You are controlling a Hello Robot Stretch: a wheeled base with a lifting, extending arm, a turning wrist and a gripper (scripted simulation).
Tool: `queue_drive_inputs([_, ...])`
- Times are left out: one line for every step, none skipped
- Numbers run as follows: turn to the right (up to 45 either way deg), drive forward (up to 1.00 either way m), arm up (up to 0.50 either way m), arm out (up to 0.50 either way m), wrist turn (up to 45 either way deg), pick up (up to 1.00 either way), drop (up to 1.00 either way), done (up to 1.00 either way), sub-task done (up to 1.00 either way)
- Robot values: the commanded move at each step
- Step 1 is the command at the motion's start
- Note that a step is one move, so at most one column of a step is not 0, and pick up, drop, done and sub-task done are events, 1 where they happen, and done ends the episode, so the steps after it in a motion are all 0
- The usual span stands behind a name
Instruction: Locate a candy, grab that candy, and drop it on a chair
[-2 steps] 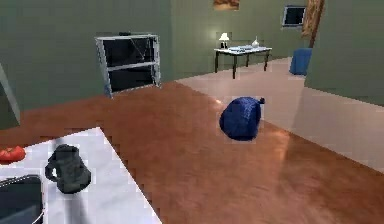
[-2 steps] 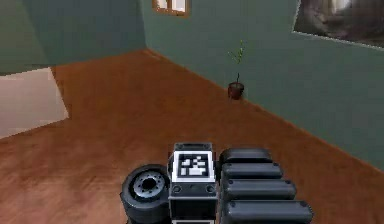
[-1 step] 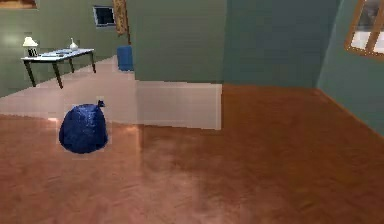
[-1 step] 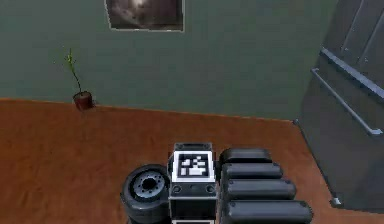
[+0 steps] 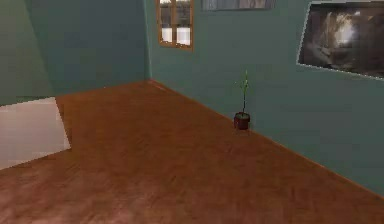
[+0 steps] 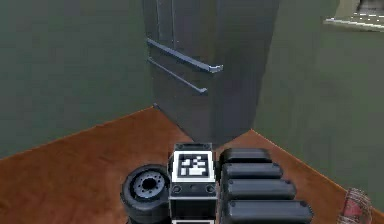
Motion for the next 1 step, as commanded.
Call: queue_drive_inputs([42.0, 0.00, 0.00, 0.00, 0.0, 0.00, 0.00, 0.00, 0.00])
